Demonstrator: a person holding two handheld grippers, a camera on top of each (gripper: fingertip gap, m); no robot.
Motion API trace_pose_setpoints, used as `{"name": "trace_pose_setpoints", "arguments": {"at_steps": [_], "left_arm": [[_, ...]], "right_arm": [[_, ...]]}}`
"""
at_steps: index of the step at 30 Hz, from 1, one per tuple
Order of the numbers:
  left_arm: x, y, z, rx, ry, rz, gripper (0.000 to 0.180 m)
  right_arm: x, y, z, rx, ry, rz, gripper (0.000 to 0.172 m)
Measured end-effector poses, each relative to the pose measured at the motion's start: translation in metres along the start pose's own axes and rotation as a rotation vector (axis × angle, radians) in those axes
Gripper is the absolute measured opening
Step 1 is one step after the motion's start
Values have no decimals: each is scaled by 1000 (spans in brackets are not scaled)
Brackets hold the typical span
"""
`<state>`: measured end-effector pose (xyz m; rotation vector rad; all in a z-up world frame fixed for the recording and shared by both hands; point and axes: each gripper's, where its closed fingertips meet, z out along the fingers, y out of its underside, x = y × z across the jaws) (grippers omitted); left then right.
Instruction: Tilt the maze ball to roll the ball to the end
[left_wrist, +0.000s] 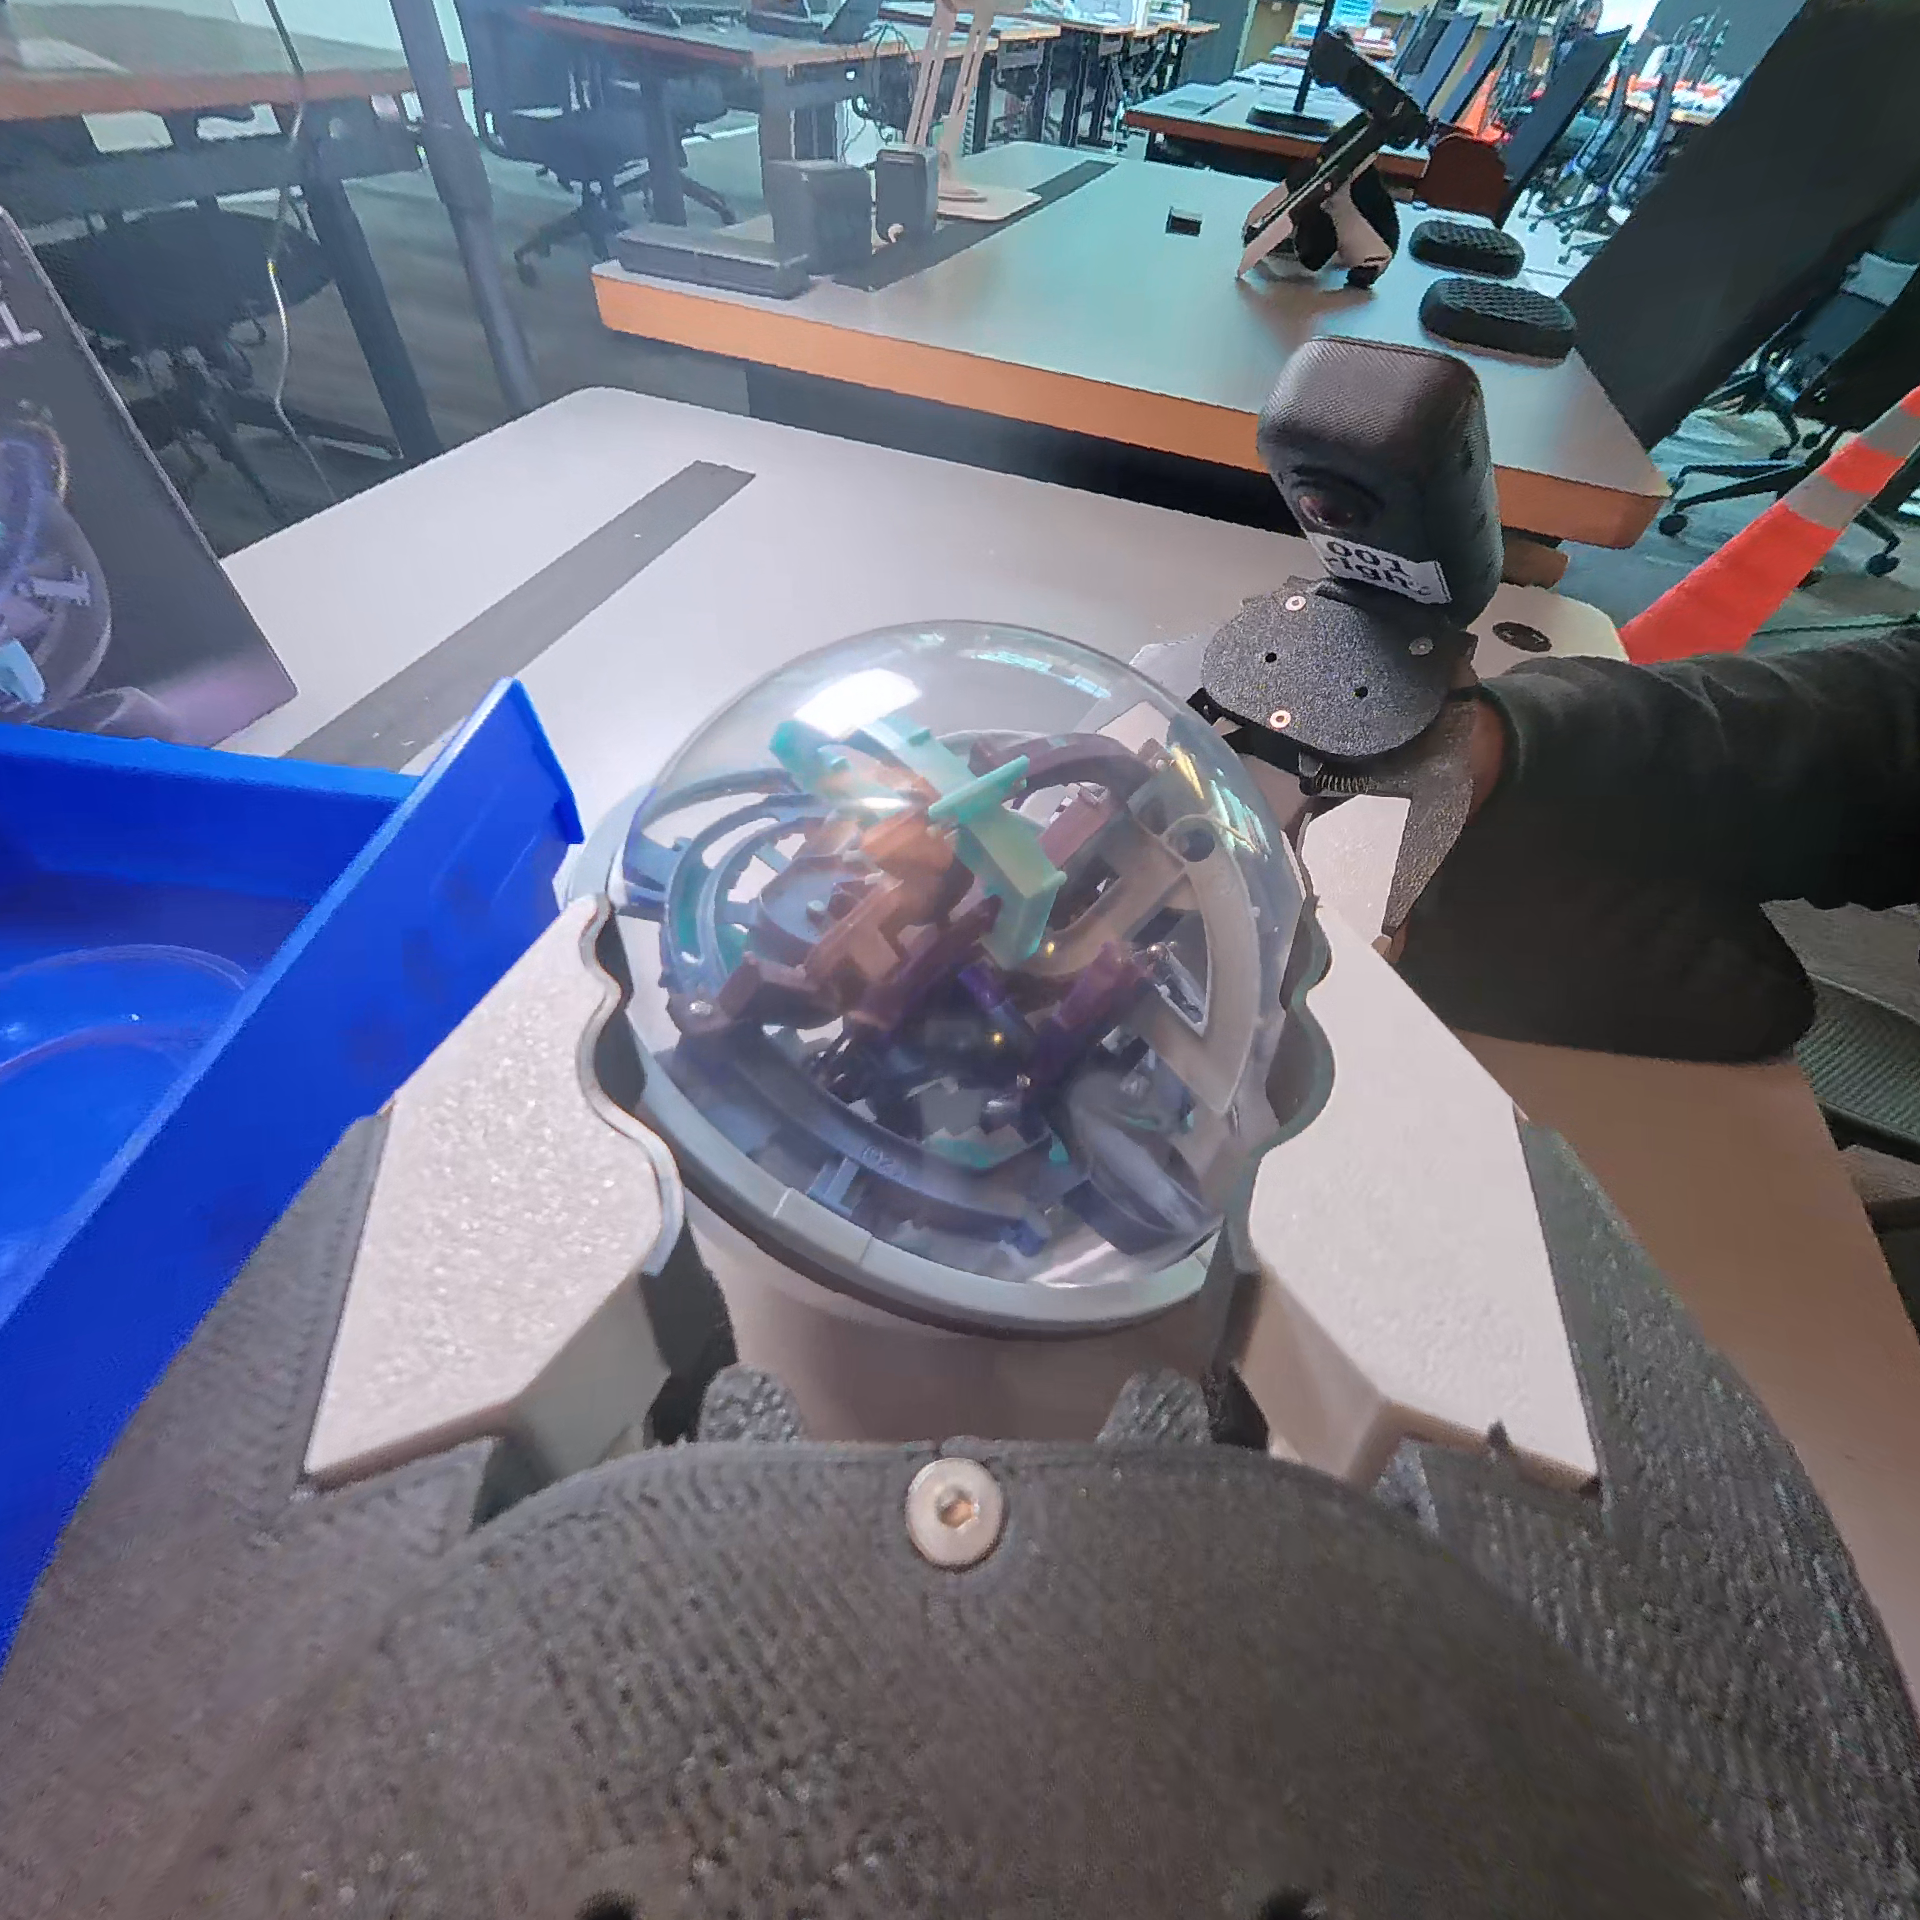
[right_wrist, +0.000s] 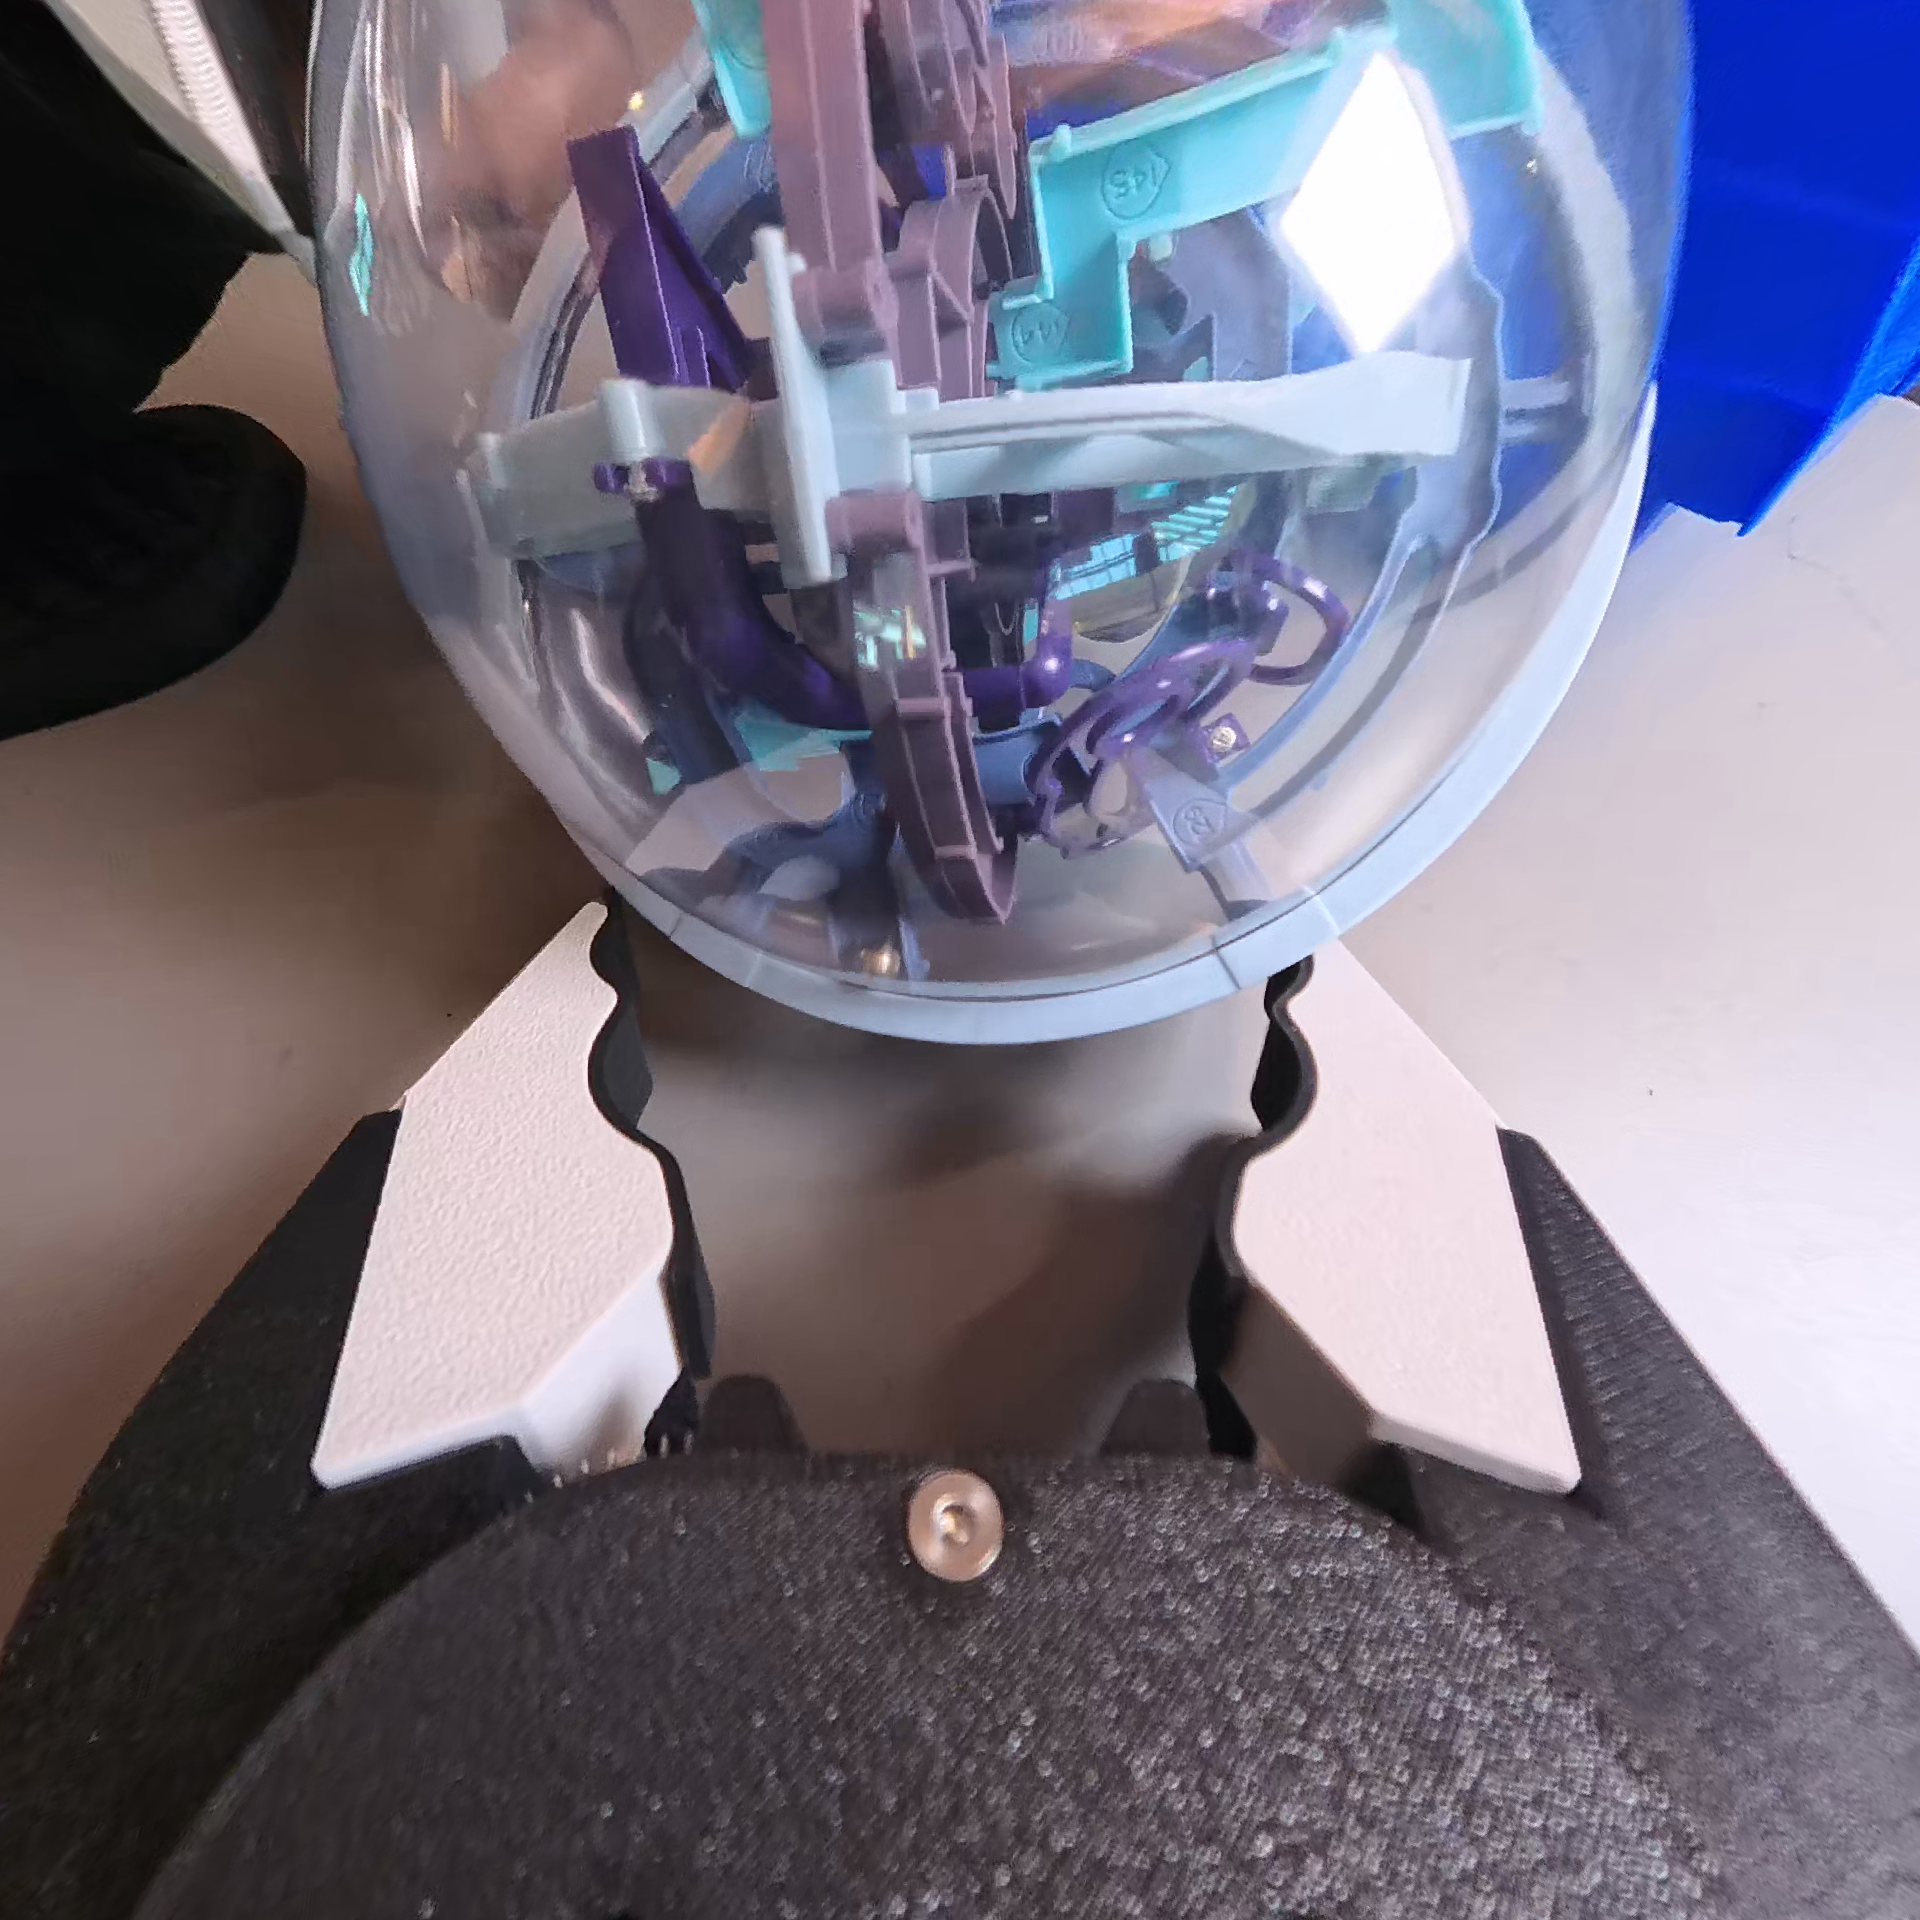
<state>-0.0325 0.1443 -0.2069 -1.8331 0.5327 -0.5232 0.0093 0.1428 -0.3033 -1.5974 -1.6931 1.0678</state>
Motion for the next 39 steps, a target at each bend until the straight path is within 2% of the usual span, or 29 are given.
{"name": "trace_pose_setpoints", "arguments": {"at_steps": [8,15,19,39], "left_arm": [[-11,2,-3,58,69,-178,123],[-16,4,-9,181,139,-276,121],[-20,6,-10,199,160,-372,120],[-23,10,-9,232,189,-535,118]], "right_arm": [[0,-10,-7,77,13,-22,115],[1,-12,-9,93,84,-112,110],[2,-12,-10,99,108,-139,110],[5,-19,-17,154,130,-119,110]]}}
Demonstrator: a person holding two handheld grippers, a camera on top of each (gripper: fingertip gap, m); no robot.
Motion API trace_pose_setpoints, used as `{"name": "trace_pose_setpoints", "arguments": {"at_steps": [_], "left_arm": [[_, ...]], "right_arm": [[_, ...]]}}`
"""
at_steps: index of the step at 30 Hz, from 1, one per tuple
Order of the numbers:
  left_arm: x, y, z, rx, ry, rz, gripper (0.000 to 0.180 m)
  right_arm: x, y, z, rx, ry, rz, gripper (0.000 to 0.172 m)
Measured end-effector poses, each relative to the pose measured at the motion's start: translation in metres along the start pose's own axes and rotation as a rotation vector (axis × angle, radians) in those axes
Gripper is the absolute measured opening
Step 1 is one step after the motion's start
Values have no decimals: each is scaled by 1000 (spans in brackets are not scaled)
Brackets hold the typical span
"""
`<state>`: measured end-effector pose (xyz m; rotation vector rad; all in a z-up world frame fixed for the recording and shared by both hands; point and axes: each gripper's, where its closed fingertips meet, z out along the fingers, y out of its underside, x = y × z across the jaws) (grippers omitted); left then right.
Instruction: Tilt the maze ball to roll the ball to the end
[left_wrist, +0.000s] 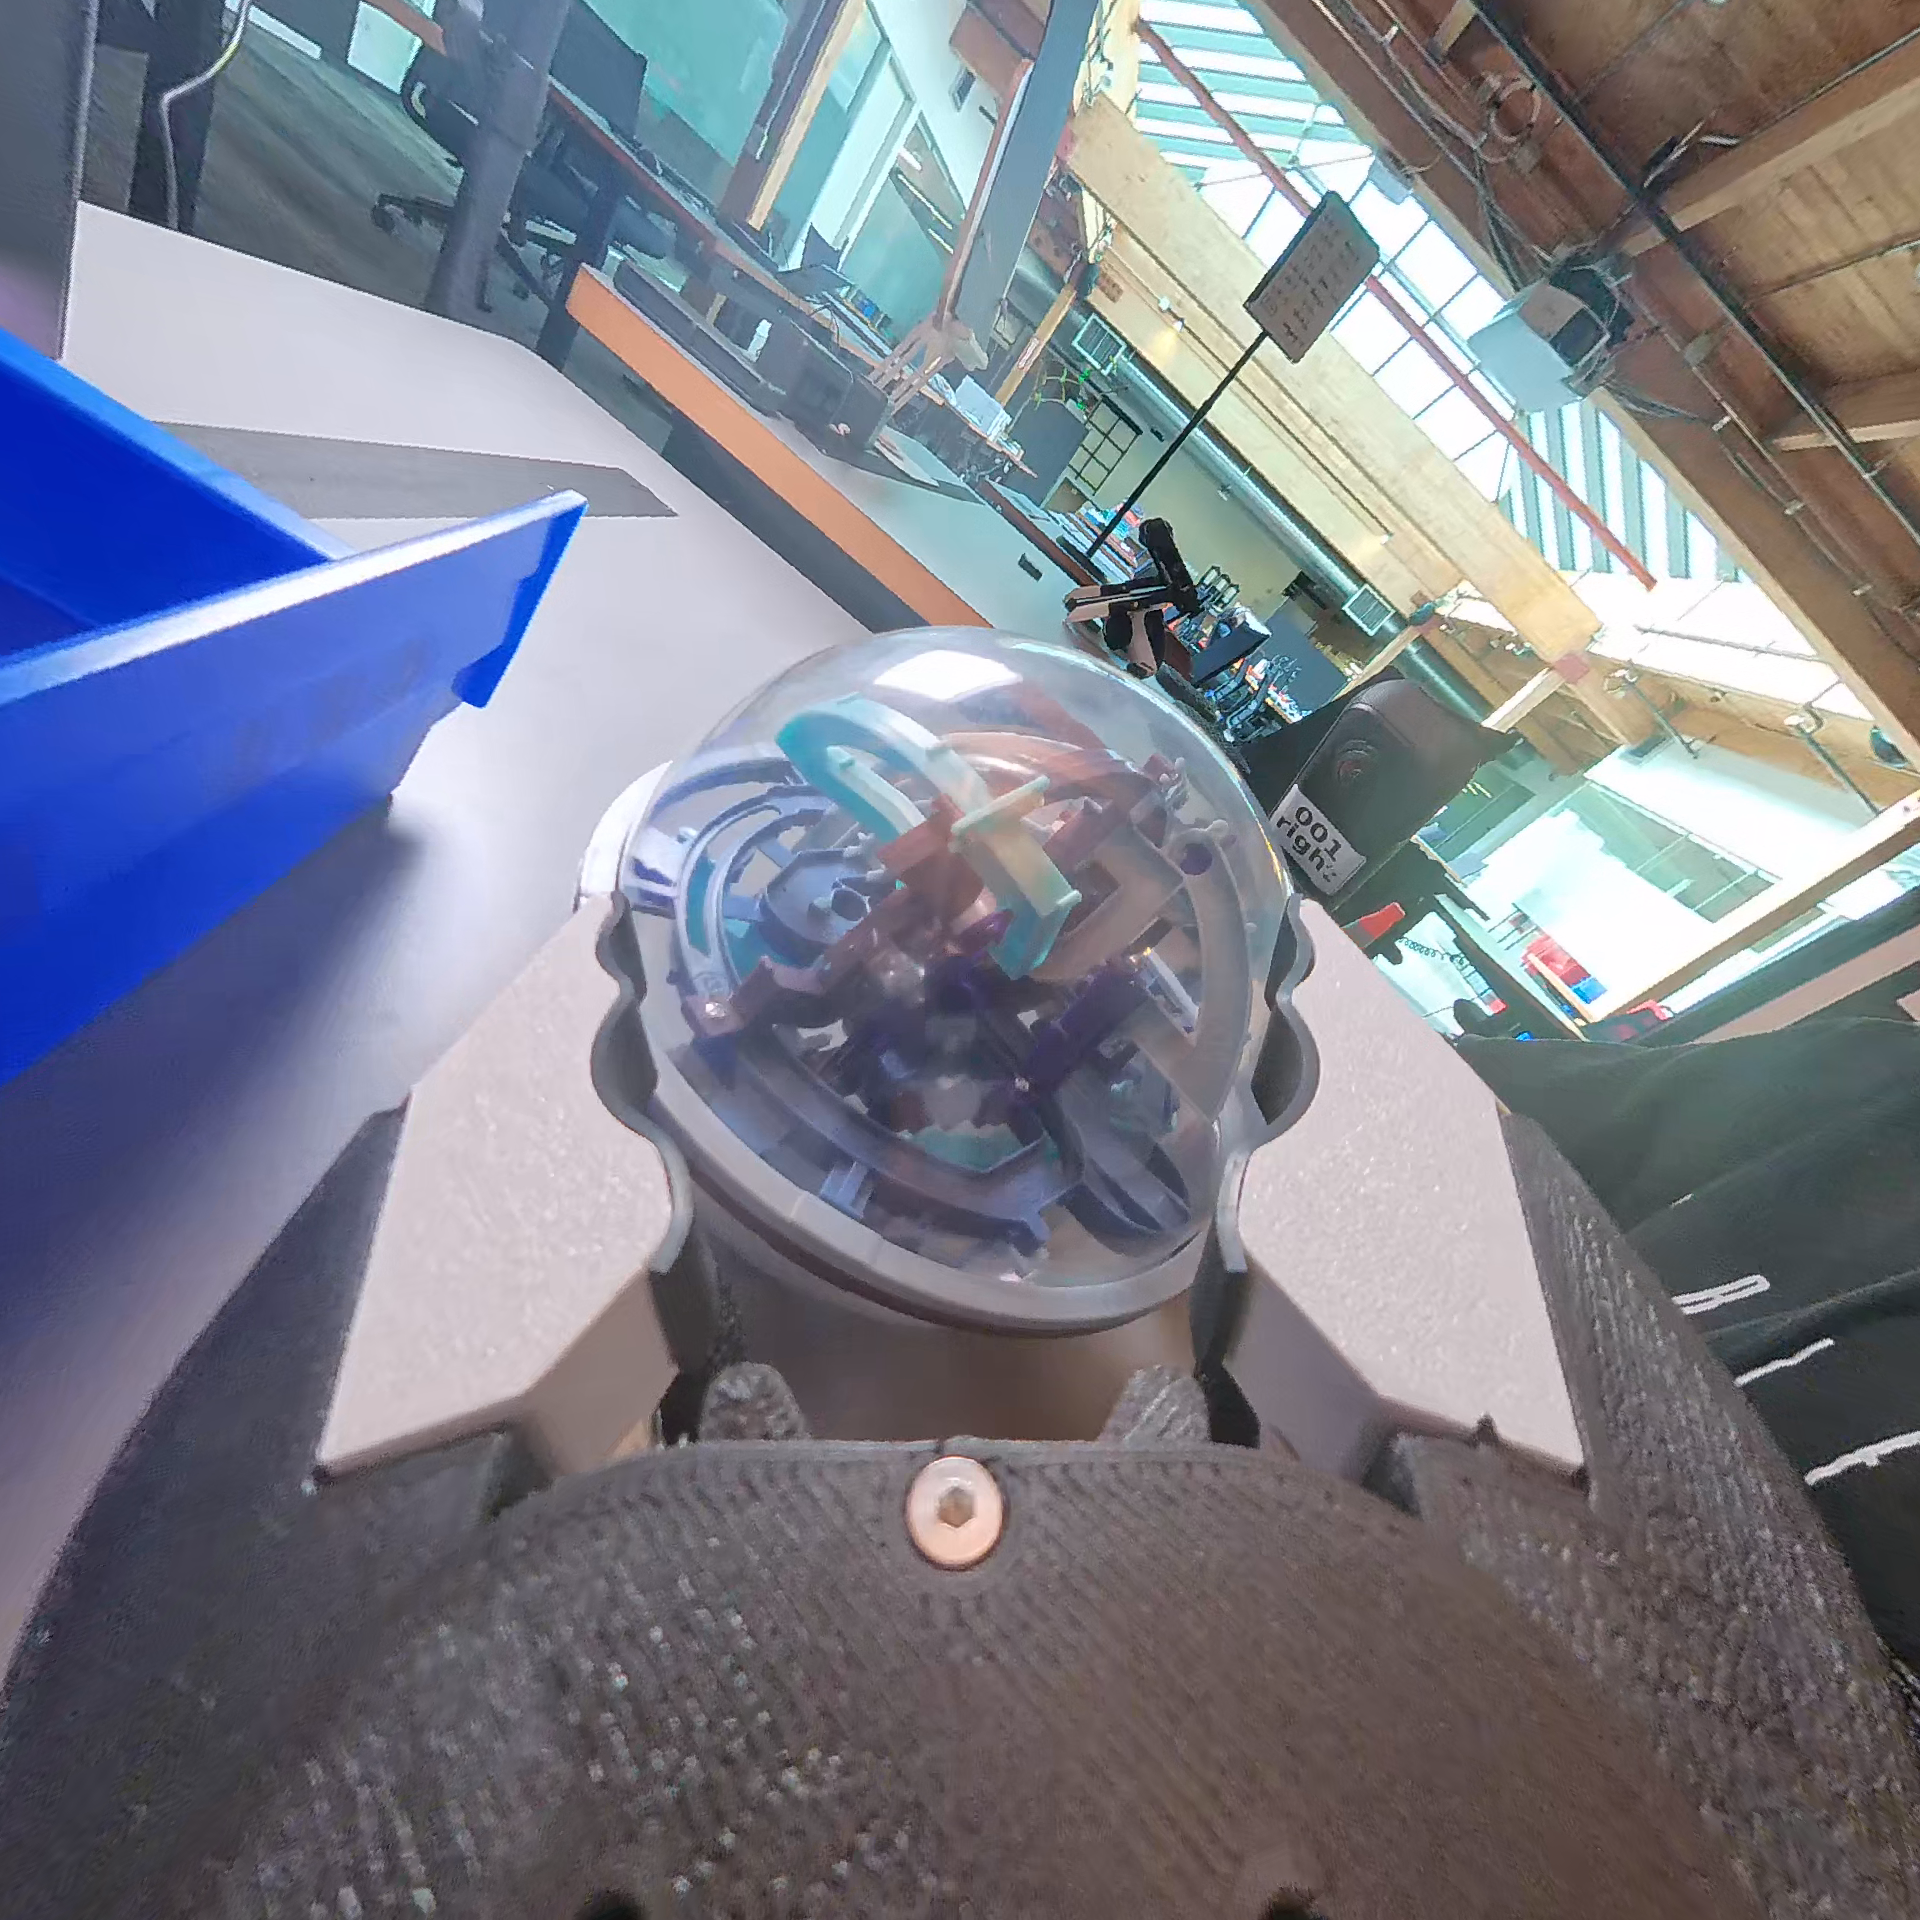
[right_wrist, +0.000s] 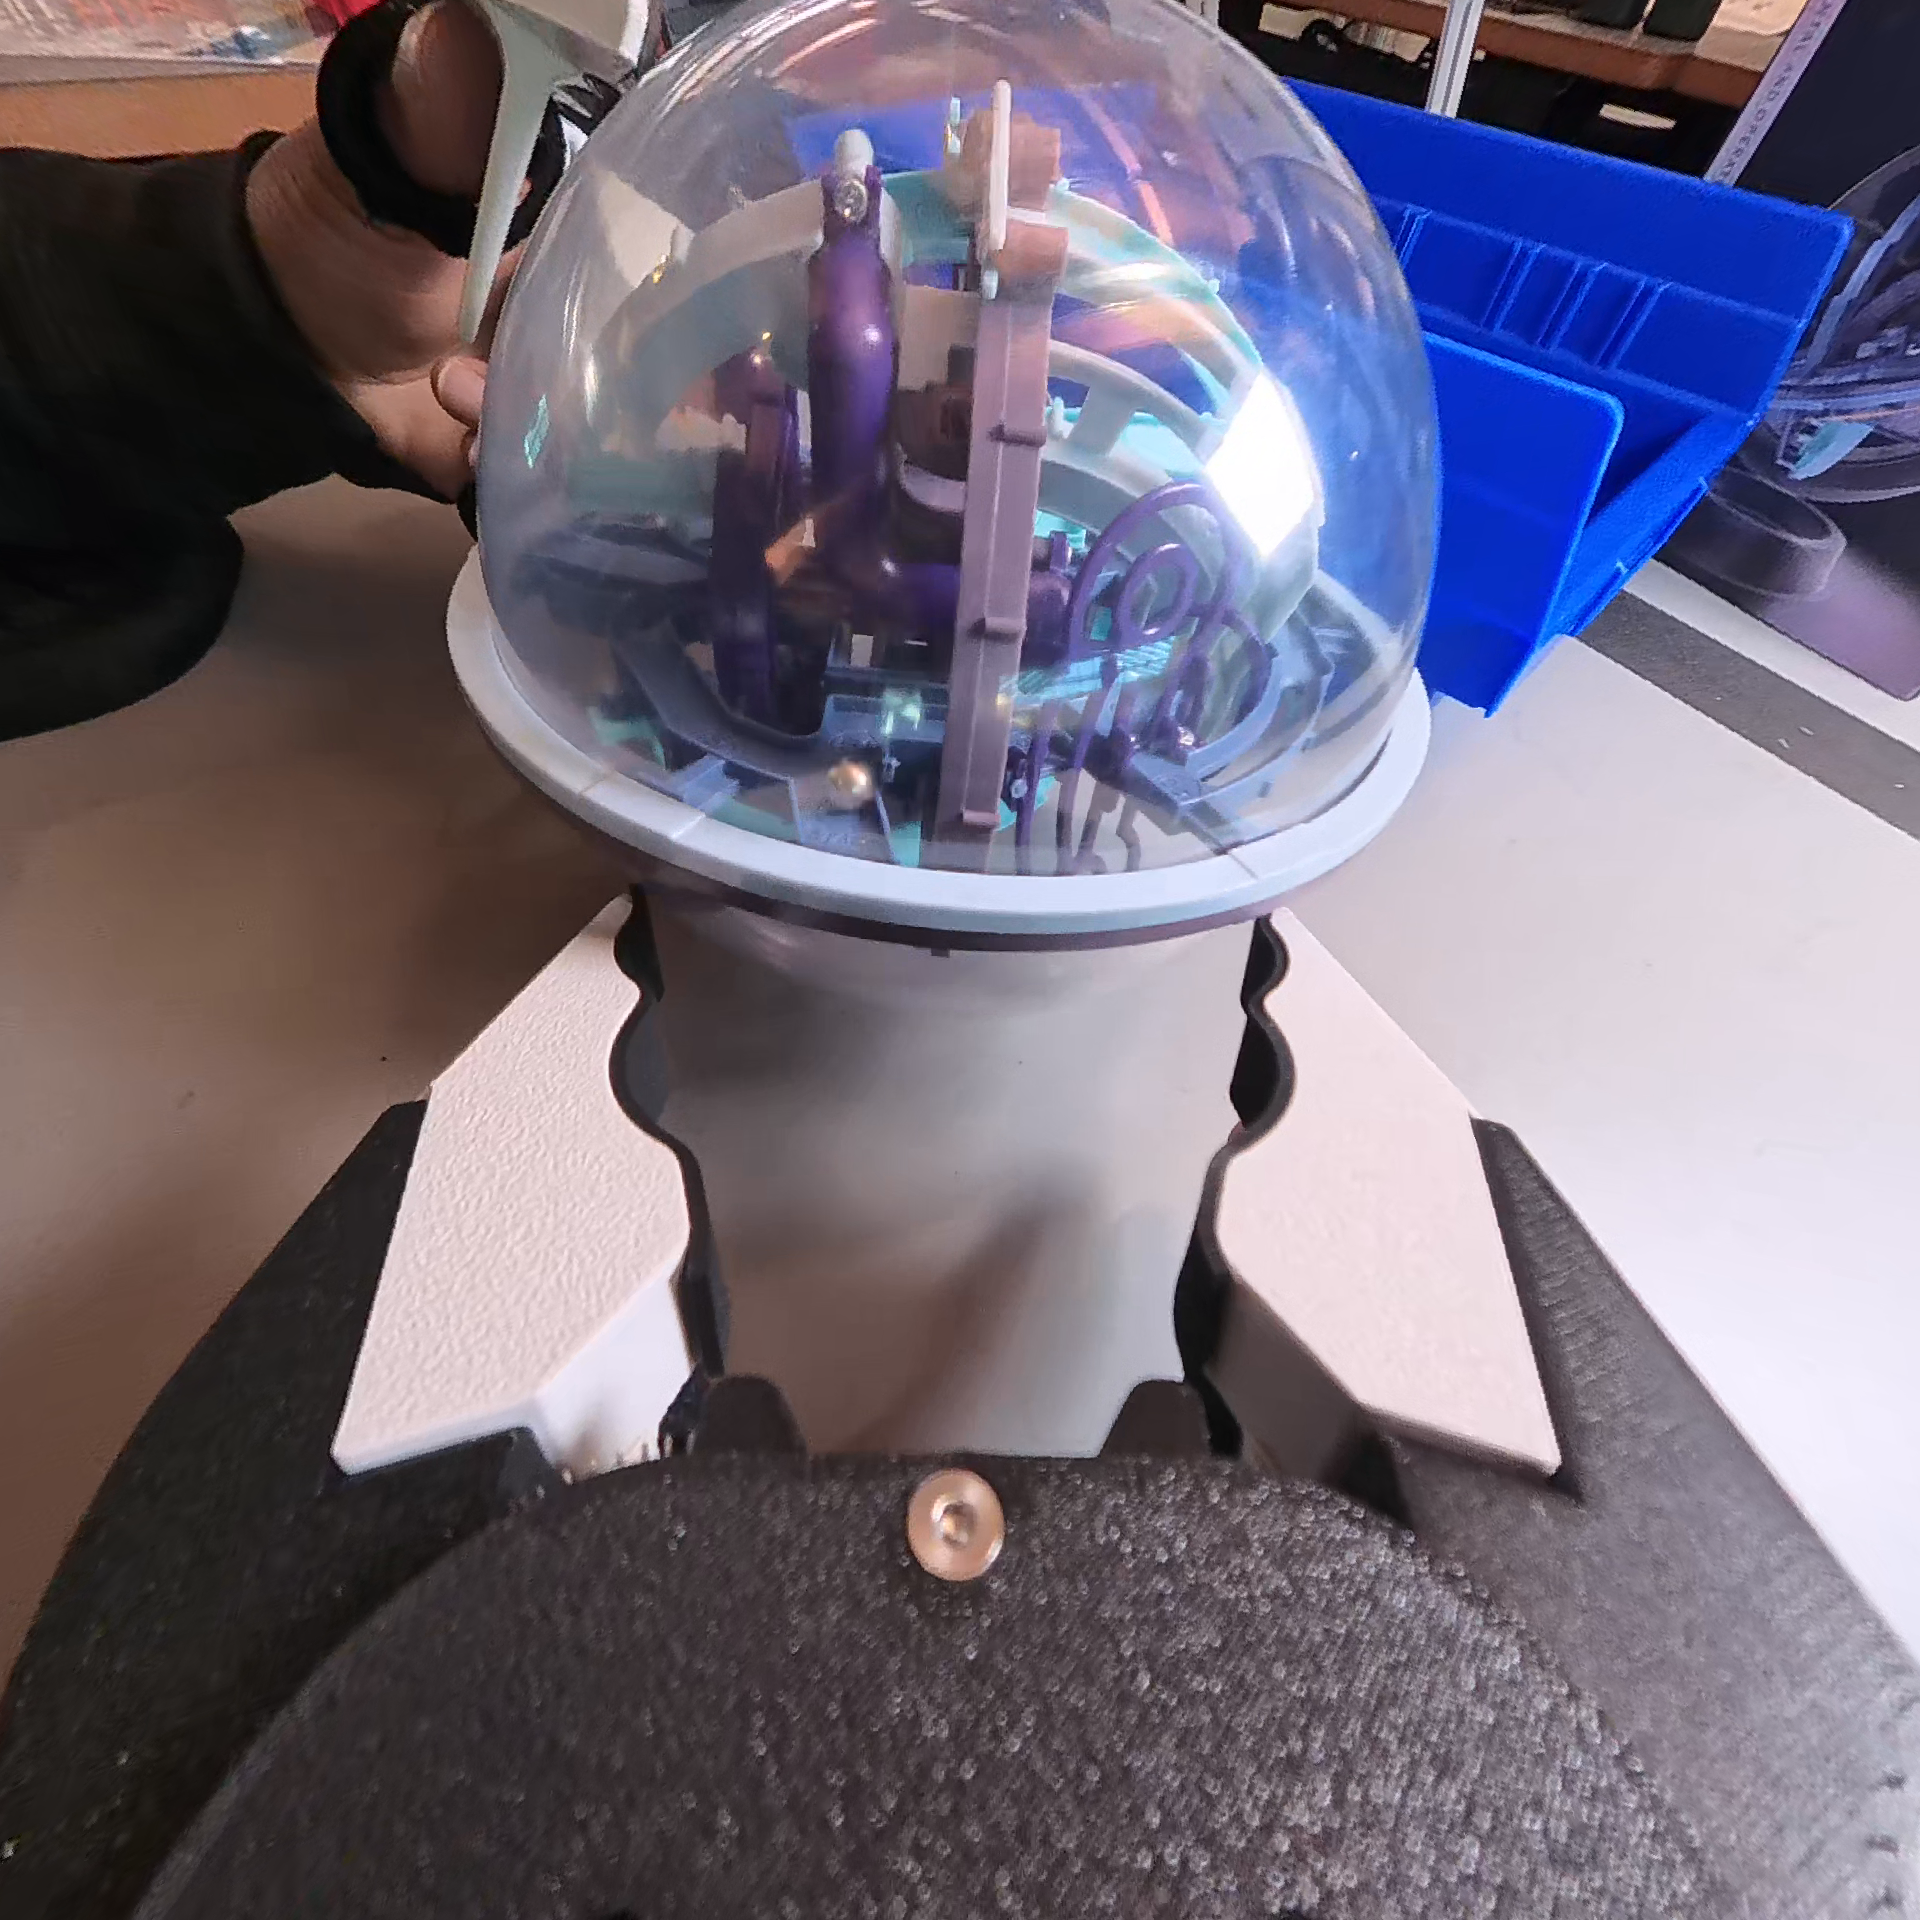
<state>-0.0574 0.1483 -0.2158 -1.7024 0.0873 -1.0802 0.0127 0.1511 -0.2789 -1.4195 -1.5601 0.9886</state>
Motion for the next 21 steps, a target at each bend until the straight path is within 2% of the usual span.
{"name": "trace_pose_setpoints", "arguments": {"at_steps": [15,21], "left_arm": [[1,-1,-1,-35,-71,-81,116],[8,-5,-4,-48,-106,33,111]], "right_arm": [[-4,3,2,-20,-29,14,111],[-11,10,6,-74,-69,-1,104]]}}
